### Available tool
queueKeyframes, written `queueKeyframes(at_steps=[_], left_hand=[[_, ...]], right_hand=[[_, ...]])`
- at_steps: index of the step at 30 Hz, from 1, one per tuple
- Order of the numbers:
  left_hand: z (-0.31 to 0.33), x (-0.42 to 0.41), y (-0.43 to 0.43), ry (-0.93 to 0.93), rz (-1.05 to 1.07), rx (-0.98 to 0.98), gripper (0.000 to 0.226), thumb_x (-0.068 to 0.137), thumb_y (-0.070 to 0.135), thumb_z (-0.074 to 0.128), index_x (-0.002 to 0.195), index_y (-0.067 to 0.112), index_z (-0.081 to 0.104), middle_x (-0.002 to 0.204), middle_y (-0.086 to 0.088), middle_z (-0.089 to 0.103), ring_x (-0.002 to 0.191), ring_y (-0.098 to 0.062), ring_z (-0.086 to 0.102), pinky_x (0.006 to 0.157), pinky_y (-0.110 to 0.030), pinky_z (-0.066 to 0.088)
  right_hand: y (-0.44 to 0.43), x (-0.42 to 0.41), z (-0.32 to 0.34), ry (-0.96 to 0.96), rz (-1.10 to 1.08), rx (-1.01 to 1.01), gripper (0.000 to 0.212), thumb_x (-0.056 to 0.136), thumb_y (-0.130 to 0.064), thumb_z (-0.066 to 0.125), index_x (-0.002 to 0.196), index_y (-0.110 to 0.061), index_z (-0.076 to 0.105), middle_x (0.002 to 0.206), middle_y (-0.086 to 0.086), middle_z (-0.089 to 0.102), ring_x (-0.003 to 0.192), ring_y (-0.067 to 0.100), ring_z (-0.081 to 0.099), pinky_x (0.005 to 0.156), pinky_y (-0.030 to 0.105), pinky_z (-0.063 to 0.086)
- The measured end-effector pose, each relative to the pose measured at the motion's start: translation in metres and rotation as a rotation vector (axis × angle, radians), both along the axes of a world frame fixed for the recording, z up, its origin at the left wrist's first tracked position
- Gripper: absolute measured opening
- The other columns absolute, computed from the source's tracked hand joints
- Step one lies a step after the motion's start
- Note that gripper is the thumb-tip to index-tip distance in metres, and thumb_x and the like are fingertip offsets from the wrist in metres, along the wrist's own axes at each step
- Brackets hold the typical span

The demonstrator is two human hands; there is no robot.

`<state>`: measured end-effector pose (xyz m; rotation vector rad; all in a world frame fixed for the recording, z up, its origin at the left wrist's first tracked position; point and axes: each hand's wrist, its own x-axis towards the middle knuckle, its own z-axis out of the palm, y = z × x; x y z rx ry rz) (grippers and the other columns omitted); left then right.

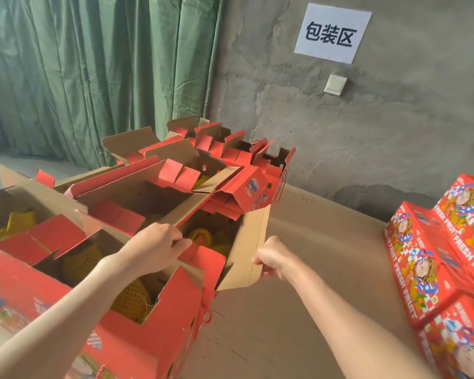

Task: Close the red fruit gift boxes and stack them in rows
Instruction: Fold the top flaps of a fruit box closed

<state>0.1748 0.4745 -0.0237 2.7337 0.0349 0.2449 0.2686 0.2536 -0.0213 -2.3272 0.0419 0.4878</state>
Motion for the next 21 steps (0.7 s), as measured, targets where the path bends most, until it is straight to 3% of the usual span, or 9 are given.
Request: queueKeyframes(at_steps=[3,6,10,13,17,21], left_hand=[[0.0,-0.002,-0.001,-0.001,0.059,-0.066,0.043,0.096,0.043,0.043,0.058,0.025,0.053,0.059,0.007,0.056,0.051,-0.007,0.056,0.047,-0.011,0.039],[-0.002,-0.002,0.001,0.028,0.076,-0.082,0.042,0.095,0.043,0.046,0.069,0.018,0.066,0.066,0.003,0.063,0.059,-0.01,0.062,0.054,-0.019,0.05],[-0.003,0.001,0.001,0.024,0.125,-0.05,0.044,0.093,0.041,0.052,0.069,0.008,0.067,0.065,-0.003,0.063,0.057,-0.014,0.059,0.056,-0.026,0.049],[0.003,0.002,-0.002,0.109,0.147,-0.002,0.04,0.093,0.04,0.053,0.068,0.011,0.064,0.065,-0.002,0.061,0.055,-0.013,0.055,0.053,-0.024,0.043],[0.021,0.007,-0.025,0.223,0.128,0.037,0.028,0.093,0.038,0.054,0.088,0.014,0.066,0.09,-0.003,0.067,0.078,-0.017,0.064,0.073,-0.031,0.054],[0.04,0.016,-0.08,0.115,0.043,-0.005,0.024,0.093,0.037,0.054,0.098,0.017,0.066,0.099,0.002,0.066,0.09,-0.016,0.063,0.082,-0.032,0.053]], right_hand=[[-0.015,0.006,-0.002,-0.015,-0.005,0.001,0.019,0.082,0.006,0.053,0.072,-0.009,0.047,0.077,0.006,0.049,0.061,0.017,0.049,0.036,0.02,0.037],[-0.035,0.007,0.0,-0.025,0.036,-0.043,0.015,0.082,0.004,0.054,0.074,-0.008,0.049,0.076,0.004,0.049,0.061,0.016,0.048,0.038,0.02,0.037],[-0.078,0.008,0.008,-0.015,0.072,-0.085,0.011,0.081,0.006,0.052,0.076,-0.003,0.053,0.069,0.008,0.05,0.049,0.015,0.042,0.038,0.02,0.032],[-0.119,0.003,0.017,0.008,0.134,-0.163,0.01,0.082,0.006,0.052,0.089,0.004,0.058,0.071,0.011,0.053,0.042,0.012,0.044,0.037,0.02,0.029],[-0.181,-0.001,0.03,0.008,0.214,-0.284,0.011,0.08,0.007,0.049,0.078,-0.004,0.054,0.067,0.007,0.051,0.036,0.009,0.043,0.036,0.019,0.026],[-0.242,0.002,0.041,-0.016,0.302,-0.507,0.015,0.078,0.004,0.048,0.087,-0.007,0.054,0.067,0.005,0.049,0.041,0.009,0.043,0.037,0.018,0.028]])
